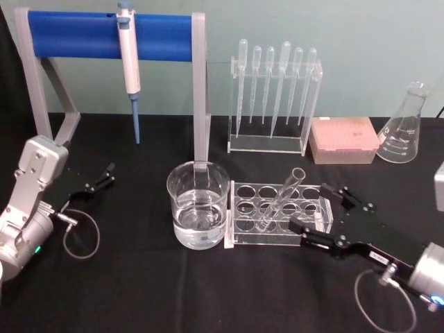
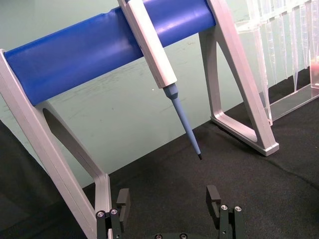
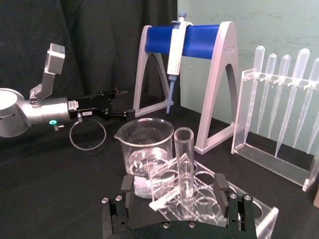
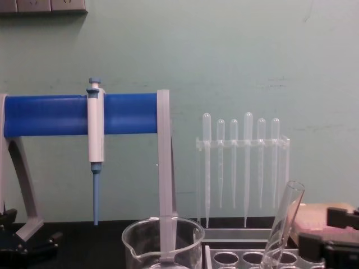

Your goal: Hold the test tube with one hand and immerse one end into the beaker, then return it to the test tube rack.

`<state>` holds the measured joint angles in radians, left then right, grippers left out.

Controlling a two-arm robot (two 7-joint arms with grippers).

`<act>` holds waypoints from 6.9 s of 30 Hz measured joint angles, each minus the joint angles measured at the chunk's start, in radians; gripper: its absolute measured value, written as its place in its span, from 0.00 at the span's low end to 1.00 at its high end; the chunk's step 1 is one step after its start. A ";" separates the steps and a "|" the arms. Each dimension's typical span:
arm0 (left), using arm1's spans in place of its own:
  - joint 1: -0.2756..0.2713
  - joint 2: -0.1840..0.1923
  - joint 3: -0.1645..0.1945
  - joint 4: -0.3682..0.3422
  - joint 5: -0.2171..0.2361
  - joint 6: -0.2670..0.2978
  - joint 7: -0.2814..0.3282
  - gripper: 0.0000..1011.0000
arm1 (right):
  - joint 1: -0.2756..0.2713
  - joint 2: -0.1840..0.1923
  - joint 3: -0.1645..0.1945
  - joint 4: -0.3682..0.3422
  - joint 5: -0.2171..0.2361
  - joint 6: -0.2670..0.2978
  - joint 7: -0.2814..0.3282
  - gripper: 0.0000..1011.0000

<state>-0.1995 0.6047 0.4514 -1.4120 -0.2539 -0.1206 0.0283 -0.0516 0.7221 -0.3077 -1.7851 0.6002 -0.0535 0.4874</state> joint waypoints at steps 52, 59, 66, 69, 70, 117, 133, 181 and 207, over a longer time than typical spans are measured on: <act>0.000 0.000 0.000 0.000 0.000 0.000 0.000 0.99 | 0.161 -0.153 -0.060 0.125 -0.108 0.057 -0.009 0.51; 0.000 0.000 0.000 0.000 0.000 0.000 0.000 0.99 | 0.160 -0.152 -0.059 0.124 -0.107 0.057 -0.009 0.29; 0.000 0.000 0.000 0.000 0.000 0.000 0.000 0.99 | 0.160 -0.152 -0.059 0.124 -0.107 0.057 -0.009 0.22; 0.000 0.000 0.000 0.000 0.000 0.000 0.000 0.99 | 0.160 -0.152 -0.059 0.124 -0.107 0.057 -0.009 0.22; 0.000 0.000 0.000 0.000 0.000 0.000 0.000 0.99 | 0.160 -0.152 -0.059 0.124 -0.107 0.057 -0.010 0.22; 0.000 0.000 0.000 0.000 0.000 0.000 0.000 0.99 | 0.569 0.020 -0.172 0.009 0.002 0.492 0.109 0.22; 0.000 0.000 0.000 0.000 0.000 0.000 0.000 0.99 | 0.570 0.019 -0.170 0.007 0.001 0.493 0.108 0.22; 0.000 0.000 0.000 0.000 0.000 0.000 0.000 0.99 | 0.570 0.019 -0.169 0.007 -0.001 0.493 0.108 0.22; 0.000 0.000 0.000 0.000 0.000 0.000 0.000 0.99 | 0.570 0.019 -0.169 0.007 -0.001 0.493 0.108 0.22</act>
<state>-0.1995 0.6047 0.4514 -1.4120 -0.2539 -0.1206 0.0283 0.5183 0.7415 -0.4768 -1.7786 0.5988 0.4394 0.5958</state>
